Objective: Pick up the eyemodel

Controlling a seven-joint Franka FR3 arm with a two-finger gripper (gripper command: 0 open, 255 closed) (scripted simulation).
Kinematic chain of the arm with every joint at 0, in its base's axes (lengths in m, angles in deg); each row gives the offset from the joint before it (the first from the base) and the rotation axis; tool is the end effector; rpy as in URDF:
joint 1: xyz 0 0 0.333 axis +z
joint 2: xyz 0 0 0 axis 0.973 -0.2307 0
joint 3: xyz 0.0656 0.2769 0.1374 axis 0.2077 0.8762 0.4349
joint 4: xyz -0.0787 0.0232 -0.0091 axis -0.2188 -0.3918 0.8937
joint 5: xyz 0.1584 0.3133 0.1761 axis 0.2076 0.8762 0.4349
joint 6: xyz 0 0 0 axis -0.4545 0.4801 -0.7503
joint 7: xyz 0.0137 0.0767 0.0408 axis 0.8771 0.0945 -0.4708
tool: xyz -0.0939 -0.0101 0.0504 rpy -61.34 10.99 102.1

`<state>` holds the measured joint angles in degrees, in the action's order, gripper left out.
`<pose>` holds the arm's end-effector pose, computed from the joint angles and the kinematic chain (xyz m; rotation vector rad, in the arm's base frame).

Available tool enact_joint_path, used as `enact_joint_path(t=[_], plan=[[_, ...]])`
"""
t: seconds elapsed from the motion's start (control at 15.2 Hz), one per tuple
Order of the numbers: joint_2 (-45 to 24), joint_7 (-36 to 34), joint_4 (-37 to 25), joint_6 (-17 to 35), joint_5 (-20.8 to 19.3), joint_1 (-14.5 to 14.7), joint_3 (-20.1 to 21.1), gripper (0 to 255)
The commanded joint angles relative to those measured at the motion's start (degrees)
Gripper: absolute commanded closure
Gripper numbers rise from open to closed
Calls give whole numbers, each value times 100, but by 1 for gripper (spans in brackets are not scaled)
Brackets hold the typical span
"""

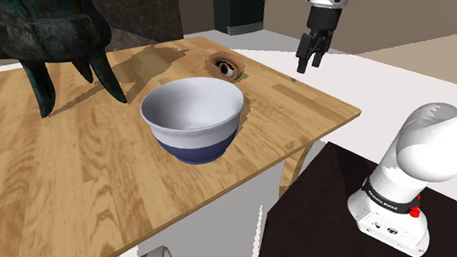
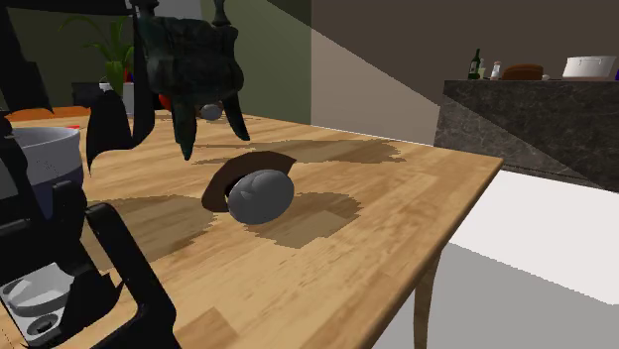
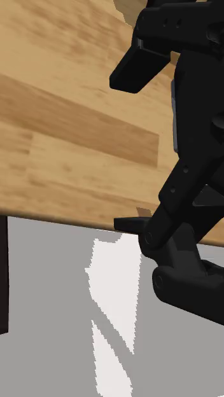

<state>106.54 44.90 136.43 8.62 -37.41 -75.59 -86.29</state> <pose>0.3272 -0.0118 0.5716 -3.0471 0.0264 -0.0292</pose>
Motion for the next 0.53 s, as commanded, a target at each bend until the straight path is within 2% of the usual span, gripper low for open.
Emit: enact_joint_path(t=[0.0,0.46], plan=[[0,0,0,0,0,0,0,0],[-1411,-1104,-1226,245,142,31,643,0]])
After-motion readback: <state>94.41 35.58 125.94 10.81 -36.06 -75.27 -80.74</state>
